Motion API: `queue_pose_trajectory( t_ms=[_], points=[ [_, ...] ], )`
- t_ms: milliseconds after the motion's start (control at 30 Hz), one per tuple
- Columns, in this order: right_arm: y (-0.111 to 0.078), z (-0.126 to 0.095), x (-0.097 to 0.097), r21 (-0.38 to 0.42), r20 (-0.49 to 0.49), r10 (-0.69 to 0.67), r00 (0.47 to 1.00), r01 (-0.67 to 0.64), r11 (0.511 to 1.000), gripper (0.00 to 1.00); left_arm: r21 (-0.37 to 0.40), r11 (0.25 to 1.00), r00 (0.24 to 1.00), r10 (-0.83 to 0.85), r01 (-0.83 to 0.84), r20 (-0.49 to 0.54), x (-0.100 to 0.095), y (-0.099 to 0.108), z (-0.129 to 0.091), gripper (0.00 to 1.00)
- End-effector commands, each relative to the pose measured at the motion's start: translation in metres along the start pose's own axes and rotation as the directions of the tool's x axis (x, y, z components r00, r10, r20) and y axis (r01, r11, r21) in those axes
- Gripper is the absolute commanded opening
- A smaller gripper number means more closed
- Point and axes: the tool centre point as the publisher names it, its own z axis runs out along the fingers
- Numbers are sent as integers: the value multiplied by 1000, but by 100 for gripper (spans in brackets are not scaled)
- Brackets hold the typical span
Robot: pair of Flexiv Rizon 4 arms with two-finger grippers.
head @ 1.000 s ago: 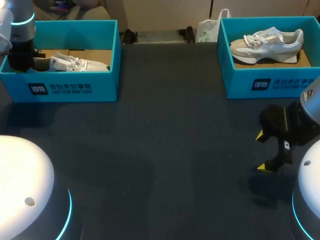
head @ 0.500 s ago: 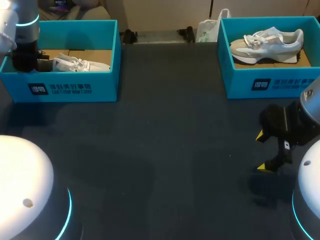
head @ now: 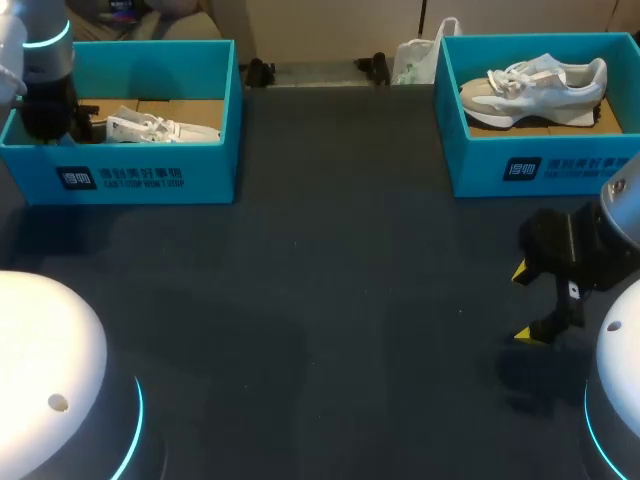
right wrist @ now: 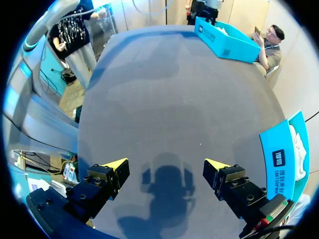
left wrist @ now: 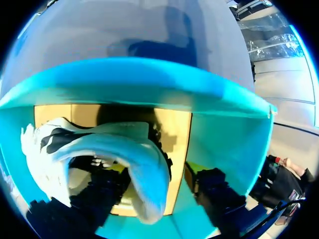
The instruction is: Take the shoe out of the shoebox, open the shoe tongue, remove and reinsert the insole, then place the shoe into the shoebox
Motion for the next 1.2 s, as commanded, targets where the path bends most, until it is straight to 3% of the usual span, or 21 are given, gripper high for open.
queue_pose_trajectory(
  t_ms=[33, 333, 800, 1000, 1200],
  points=[
    [0, 0, 2, 2, 3, 0, 1000, 0, 1000, 100, -22, 1000, 1000, 0, 0, 9, 2, -10, -27, 100],
    [0, 0, 2, 2, 3, 0, 1000, 0, 1000, 100, 2, 1000, 999, -25, 25, 41, 11, -17, -79, 100],
    [0, 0, 2, 2, 3, 0, 1000, 0, 1000, 100, -5, 1000, 997, 0, 0, 82, 34, -57, -165, 100],
    [0, 0, 2, 2, 3, 0, 1000, 0, 1000, 100, -11, 1000, 995, 7, -6, 96, 42, -65, -188, 100],
    [0, 0, 2, 2, 3, 0, 1000, 0, 1000, 100, -8, 1000, 995, 14, -13, 94, 44, -66, -191, 100]
  ],
)
